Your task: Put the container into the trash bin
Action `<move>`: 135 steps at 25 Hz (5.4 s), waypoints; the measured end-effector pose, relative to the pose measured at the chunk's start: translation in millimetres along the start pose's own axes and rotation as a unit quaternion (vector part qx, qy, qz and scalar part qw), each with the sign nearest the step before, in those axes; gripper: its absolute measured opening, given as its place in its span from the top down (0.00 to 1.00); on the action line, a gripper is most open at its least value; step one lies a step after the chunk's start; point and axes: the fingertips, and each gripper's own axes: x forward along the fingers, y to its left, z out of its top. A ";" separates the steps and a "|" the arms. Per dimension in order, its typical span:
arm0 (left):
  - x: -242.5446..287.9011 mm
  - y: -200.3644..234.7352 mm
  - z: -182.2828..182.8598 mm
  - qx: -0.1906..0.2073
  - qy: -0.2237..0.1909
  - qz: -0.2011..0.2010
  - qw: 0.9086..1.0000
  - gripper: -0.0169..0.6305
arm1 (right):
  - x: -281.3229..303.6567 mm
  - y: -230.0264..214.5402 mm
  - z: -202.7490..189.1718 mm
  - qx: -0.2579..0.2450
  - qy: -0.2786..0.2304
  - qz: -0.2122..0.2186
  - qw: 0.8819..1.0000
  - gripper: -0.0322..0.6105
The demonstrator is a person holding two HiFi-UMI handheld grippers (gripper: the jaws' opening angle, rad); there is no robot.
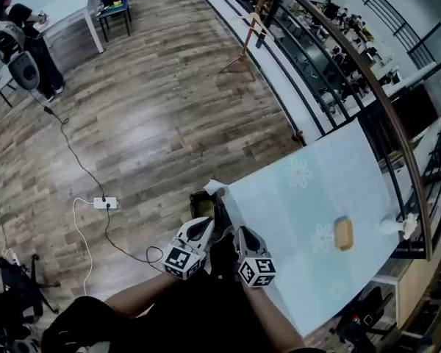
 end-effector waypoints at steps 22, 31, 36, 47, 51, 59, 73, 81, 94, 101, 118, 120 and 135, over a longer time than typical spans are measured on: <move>145.6 -297.8 23.8 0.102 0.028 -0.317 0.942 0.95 | -295.5 -224.5 77.4 0.064 -0.206 -0.327 0.920 0.89; 174.3 -398.3 -6.3 0.098 0.055 -0.400 0.910 0.95 | -375.0 -295.6 48.1 0.104 -0.221 -0.406 0.881 0.88; 180.9 -434.5 -32.7 0.120 0.076 -0.414 0.899 0.95 | -404.0 -338.4 30.1 0.126 -0.224 -0.423 0.869 0.88; 228.3 -487.6 -62.6 0.128 0.095 -0.403 0.901 0.95 | -417.8 -453.9 -21.1 0.176 -0.180 -0.457 0.853 0.88; 240.5 -493.5 -73.8 0.132 0.109 -0.397 0.902 0.95 | -401.7 -494.8 -36.5 0.192 -0.151 -0.460 0.853 0.88; 263.9 -508.7 -99.7 0.138 0.128 -0.372 0.909 0.95 | -359.8 -567.5 -80.4 0.246 -0.110 -0.433 0.860 0.79; 277.8 -490.5 -119.4 0.143 0.162 -0.322 0.922 0.95 | -325.1 -651.1 -133.3 0.344 -0.063 -0.446 0.824 0.79; 288.4 -454.9 -106.5 0.149 0.148 -0.271 0.939 0.95 | -308.9 -658.1 -137.7 0.335 -0.029 -0.442 0.831 0.87; 267.1 -414.4 -93.8 0.102 0.134 -0.229 0.959 0.95 | -295.1 -597.5 -103.1 0.312 -0.045 -0.402 0.860 0.88; 231.9 -363.9 -79.7 0.081 0.118 -0.192 0.971 0.95 | -258.7 -546.7 -82.9 0.274 -0.029 -0.362 0.891 0.88; 75.8 -183.8 -49.1 0.036 0.079 -0.099 0.991 0.95 | -137.8 -318.4 -77.1 0.178 0.038 -0.272 0.945 0.88; 61.6 -165.5 -46.2 0.027 0.073 -0.086 0.993 0.95 | -122.2 -291.5 -74.9 0.159 0.050 -0.260 0.951 0.88; -44.9 -21.5 -45.5 -0.004 0.047 -0.002 0.999 0.95 | -7.9 -121.0 -126.7 0.112 0.123 -0.183 0.969 0.88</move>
